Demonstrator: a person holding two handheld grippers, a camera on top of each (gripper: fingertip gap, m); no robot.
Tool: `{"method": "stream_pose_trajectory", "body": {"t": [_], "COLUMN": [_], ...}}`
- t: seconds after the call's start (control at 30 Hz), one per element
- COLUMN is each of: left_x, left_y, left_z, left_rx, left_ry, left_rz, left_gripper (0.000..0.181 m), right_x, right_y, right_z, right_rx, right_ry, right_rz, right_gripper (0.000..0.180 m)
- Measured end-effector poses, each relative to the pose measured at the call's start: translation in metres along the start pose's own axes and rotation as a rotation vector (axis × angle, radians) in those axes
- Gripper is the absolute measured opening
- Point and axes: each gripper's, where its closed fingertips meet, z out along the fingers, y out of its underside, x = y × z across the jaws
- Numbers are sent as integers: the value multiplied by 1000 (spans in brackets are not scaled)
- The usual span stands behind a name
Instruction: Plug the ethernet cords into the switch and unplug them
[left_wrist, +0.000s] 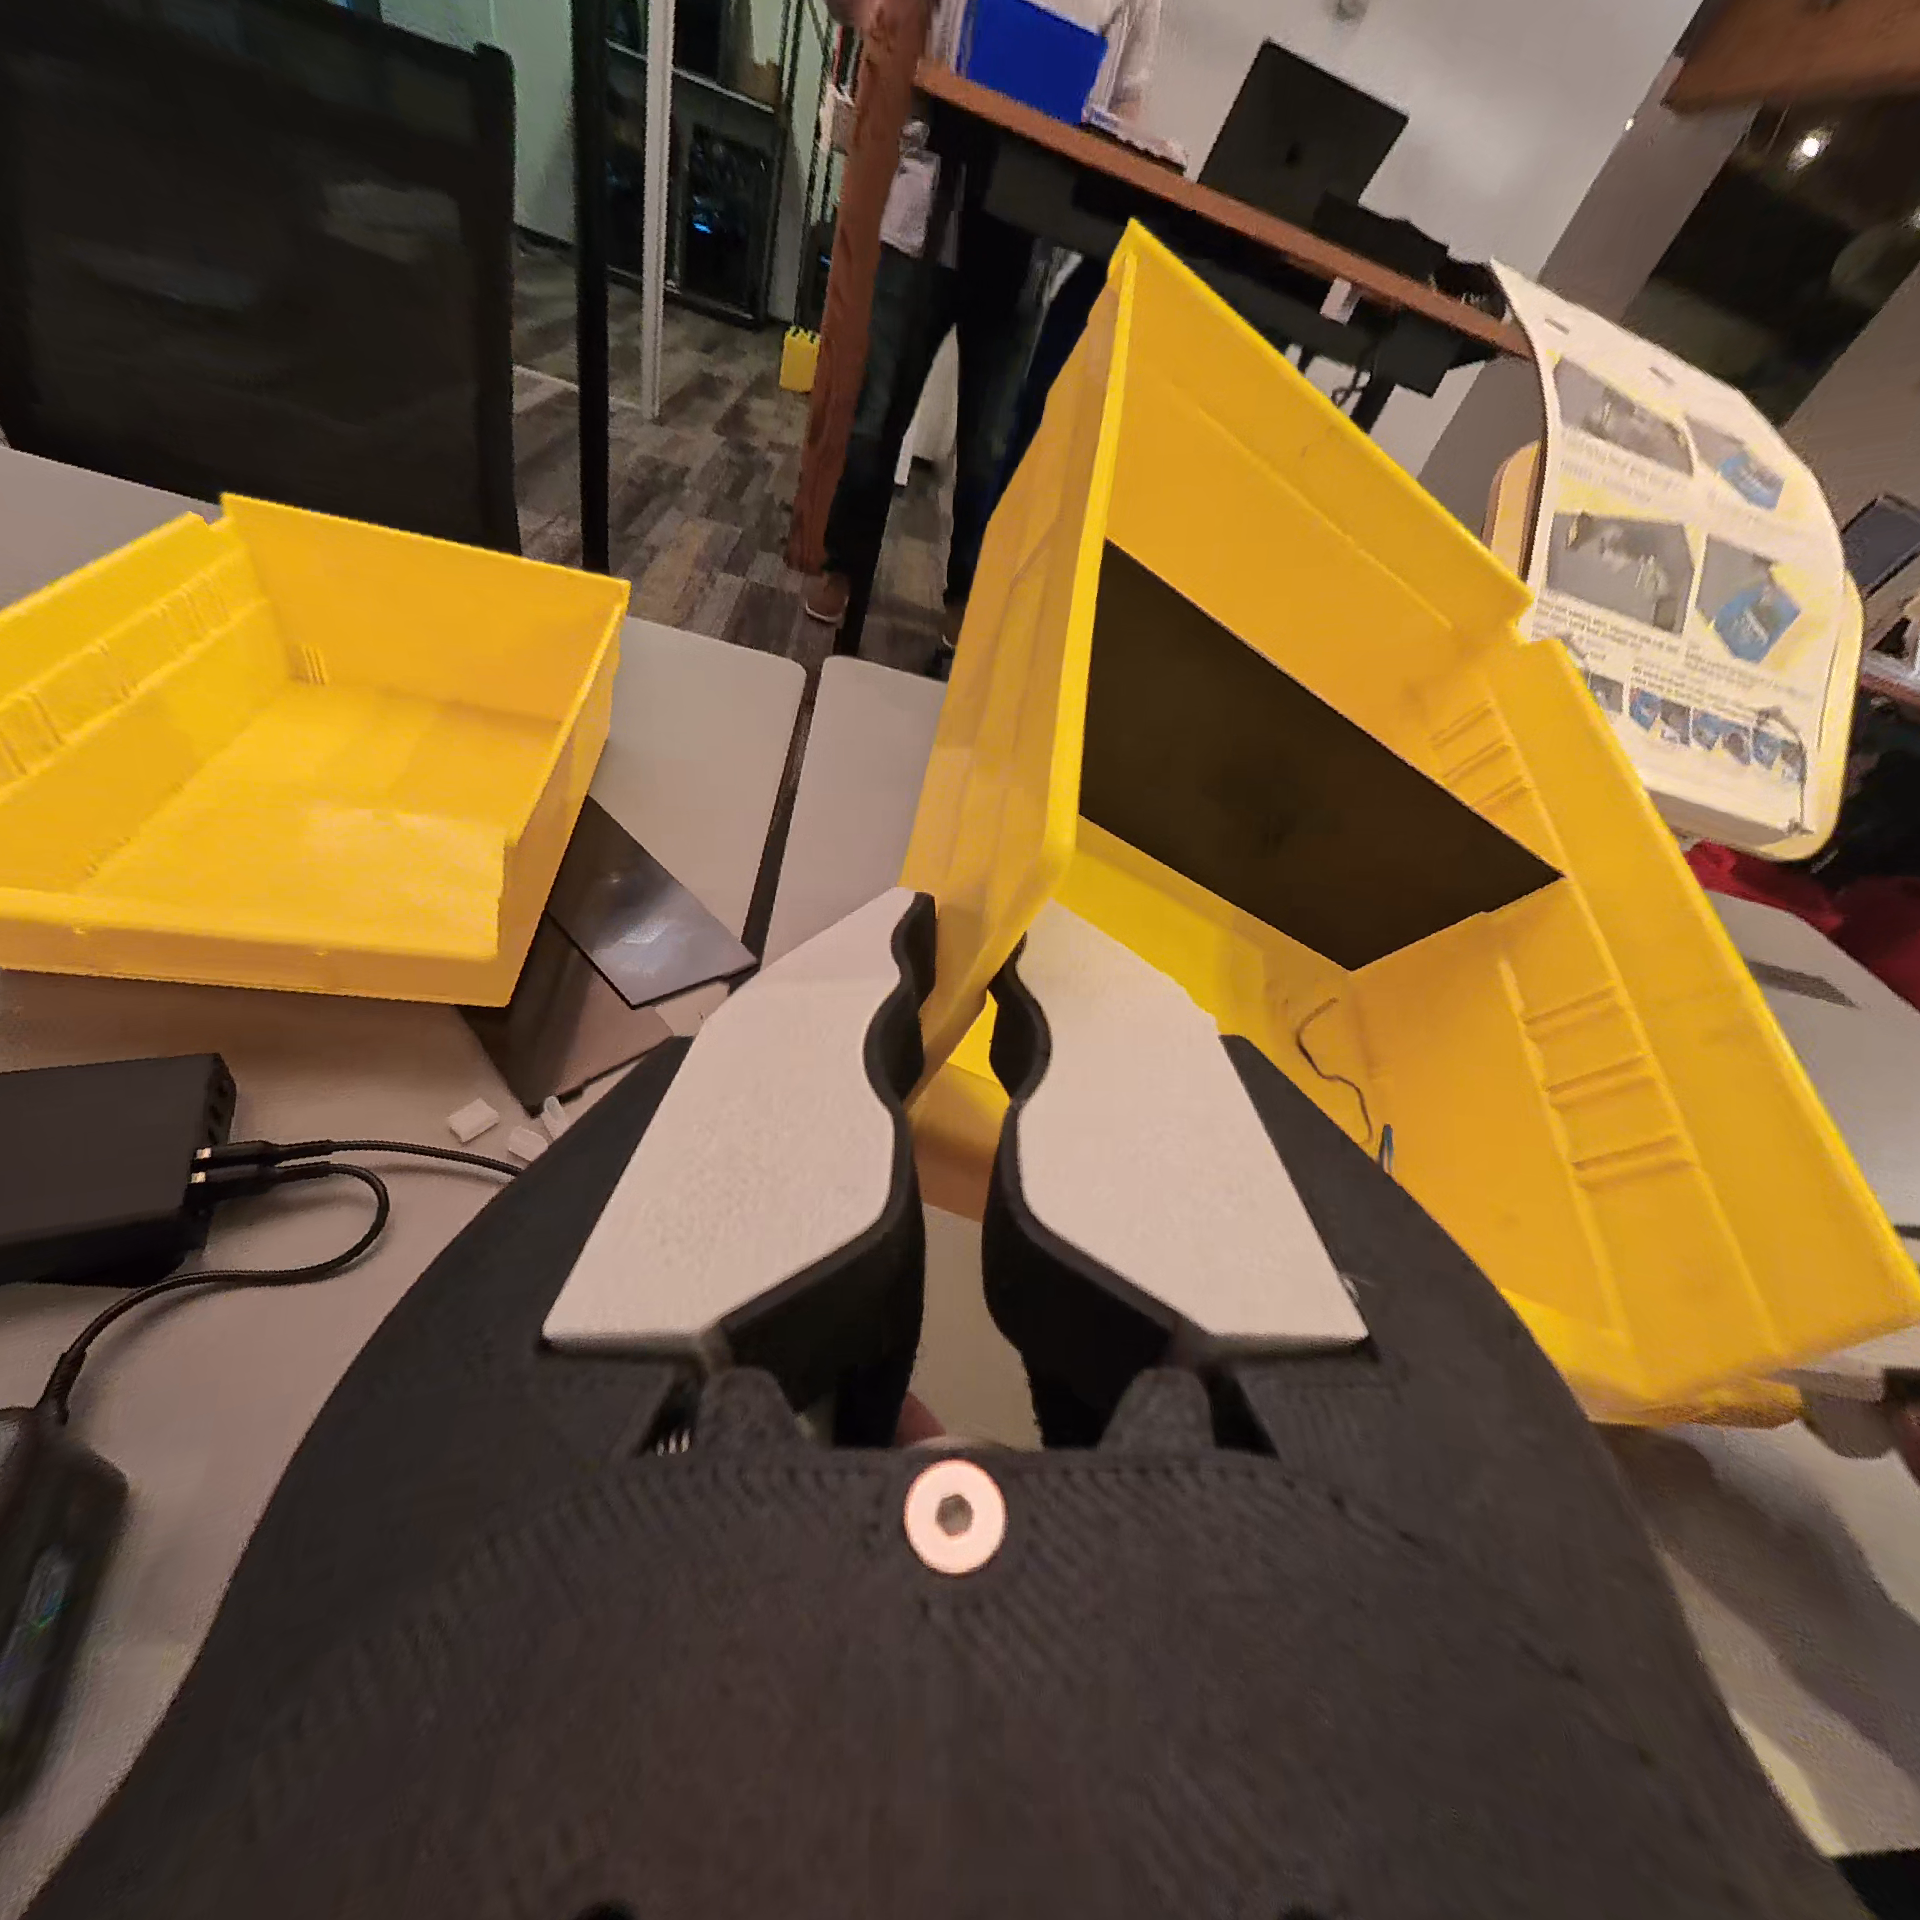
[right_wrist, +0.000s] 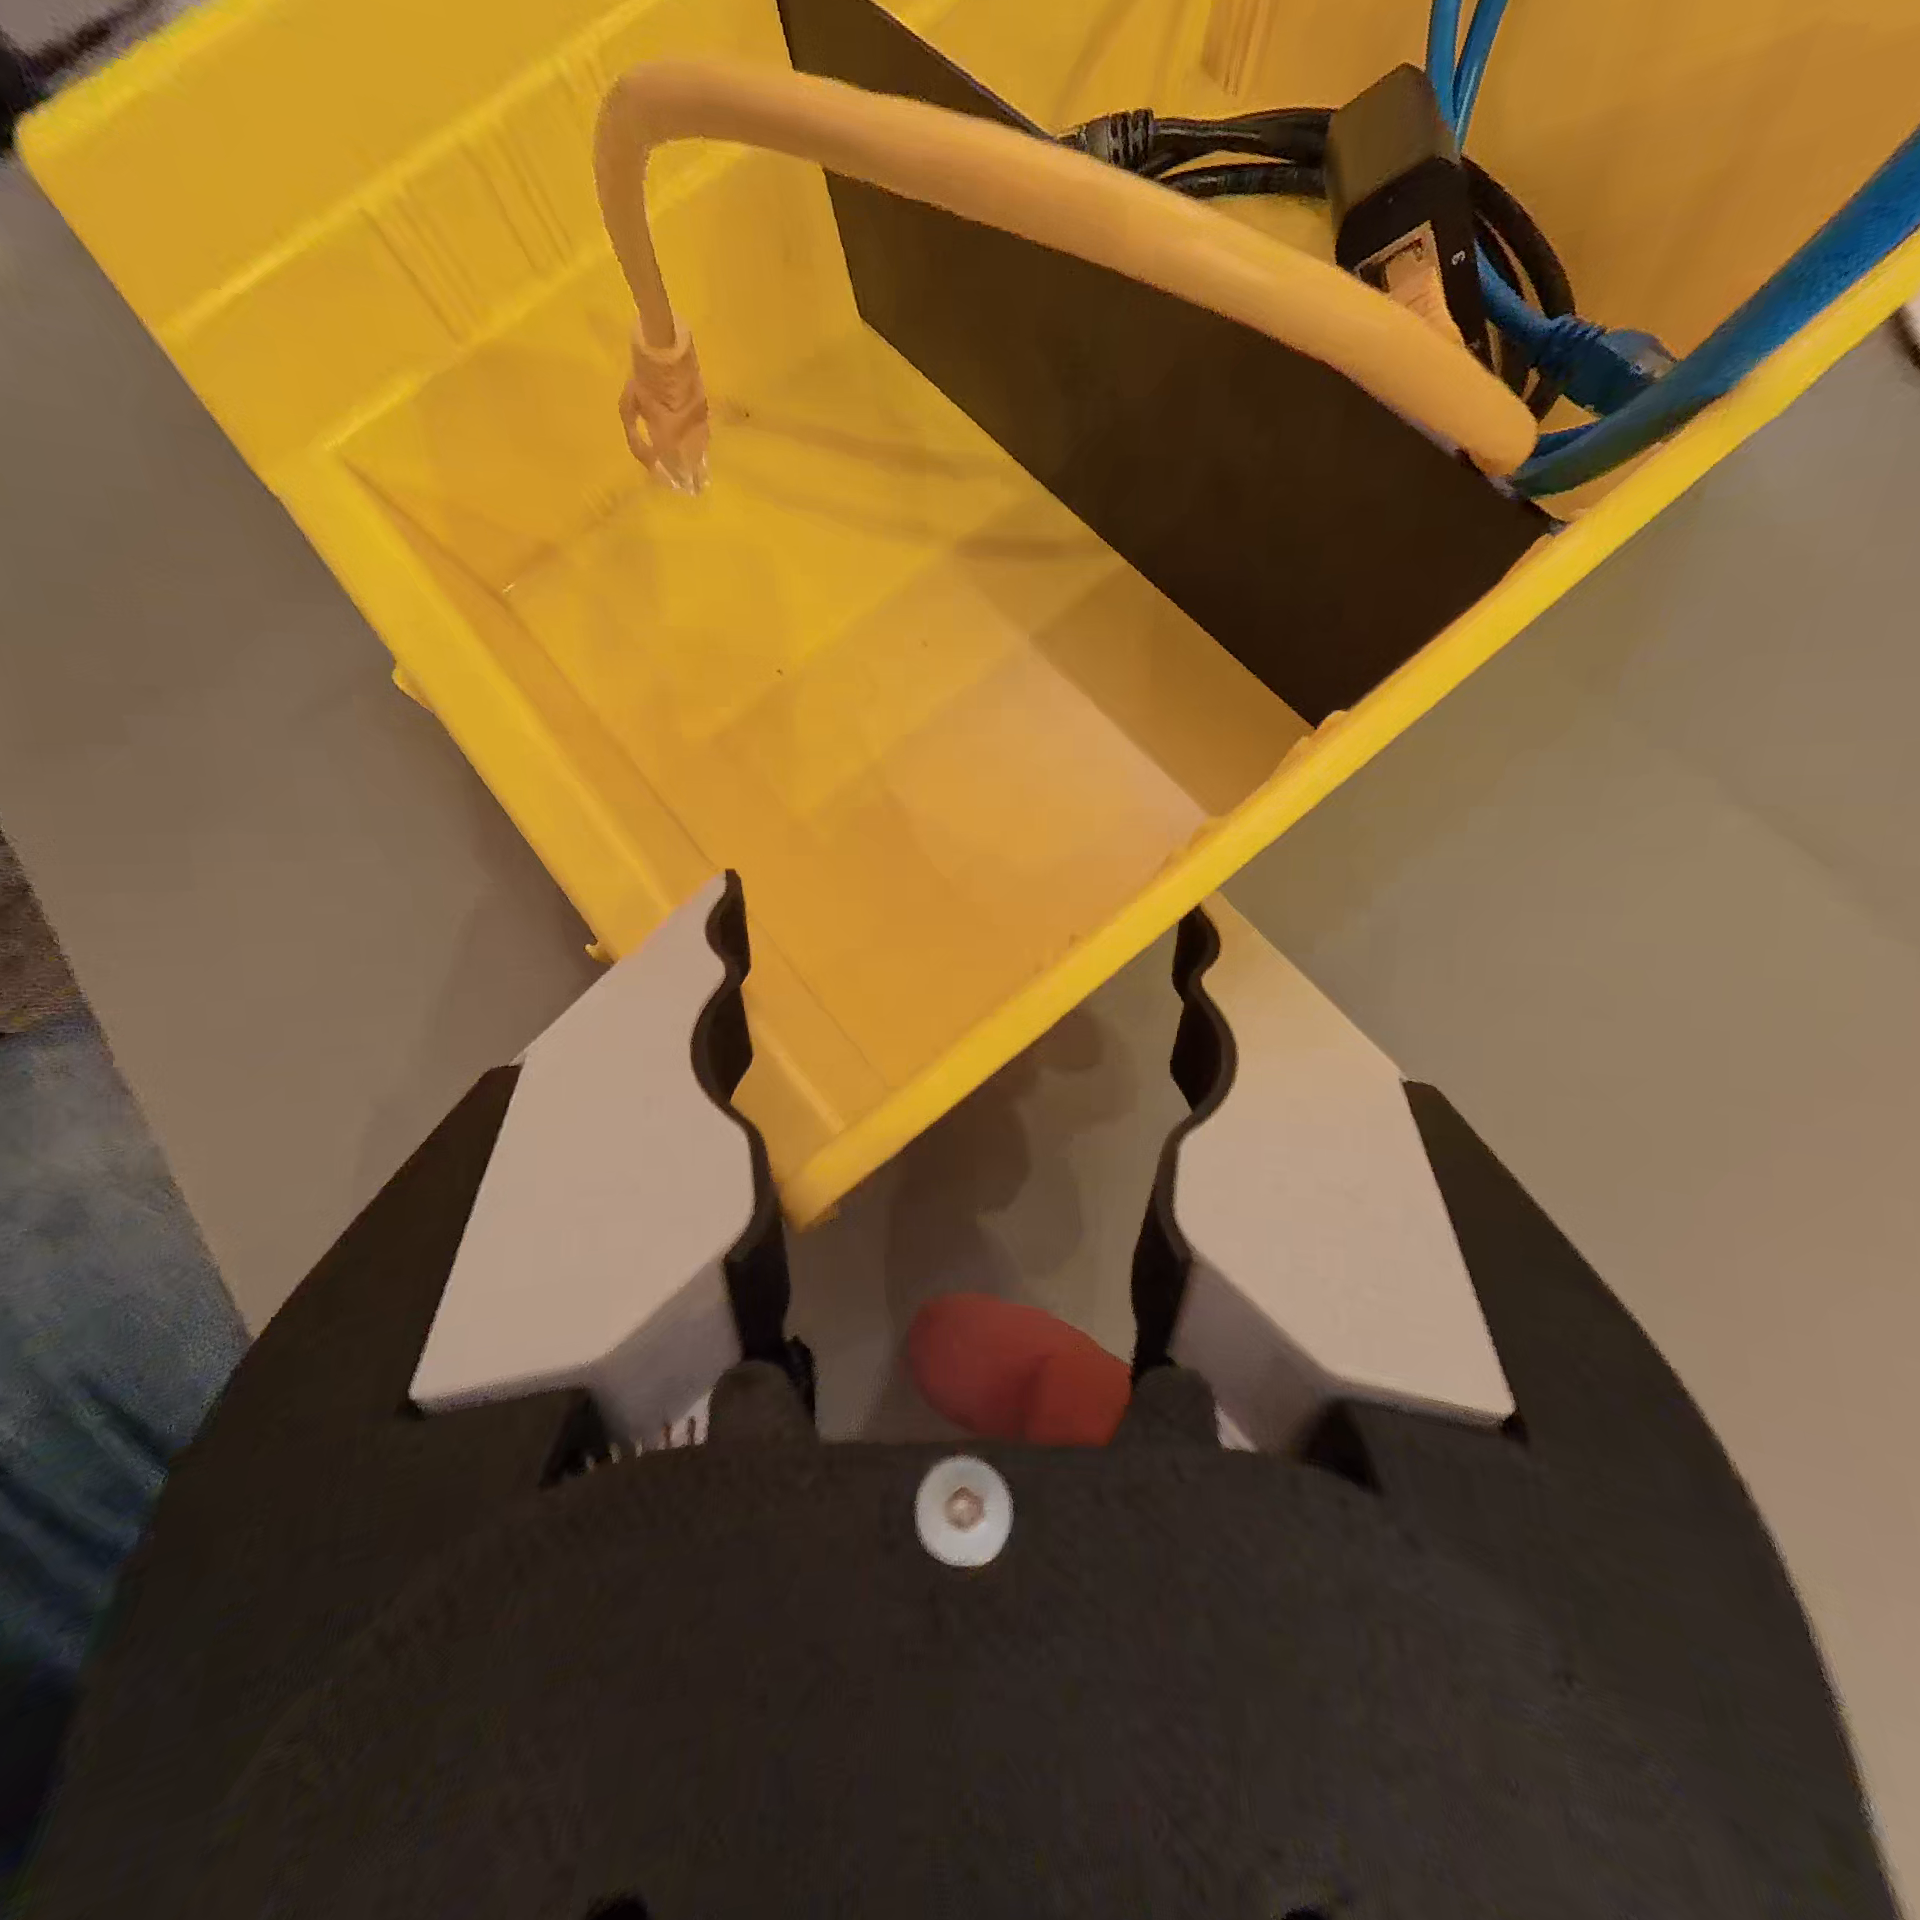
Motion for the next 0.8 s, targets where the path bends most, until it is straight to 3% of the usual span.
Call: {"method": "stream_pose_trajectory", "body": {"t": [0.17,0.27,0.4,0.5,0.63,0.8], "left_x": [13,32,82,143,255,399], "left_y": [-14,-17,-12,-5,21,83], "left_z": [-9,-9,6,30,74,124], "left_rx": [31,35,25,18,-28,-127], "left_ry": [1,23,107,180,308,472], "left_rz": [-5,-29,-52,-45,0,55], "left_gripper": [8,8,9,9,9,9], "right_x": [-43,-39,-22,-15,-26,15], "right_y": [-30,-43,-50,-56,-52,-9], "right_z": [18,-1,-62,-125,-200,-257], "right_rx": [43,84,197,346,516,618], "right_ry": [-142,-136,-111,-109,-193,34], "right_rz": [34,1,-40,-45,35,181], "right_gripper": [121,125,118,113,90,103]}}
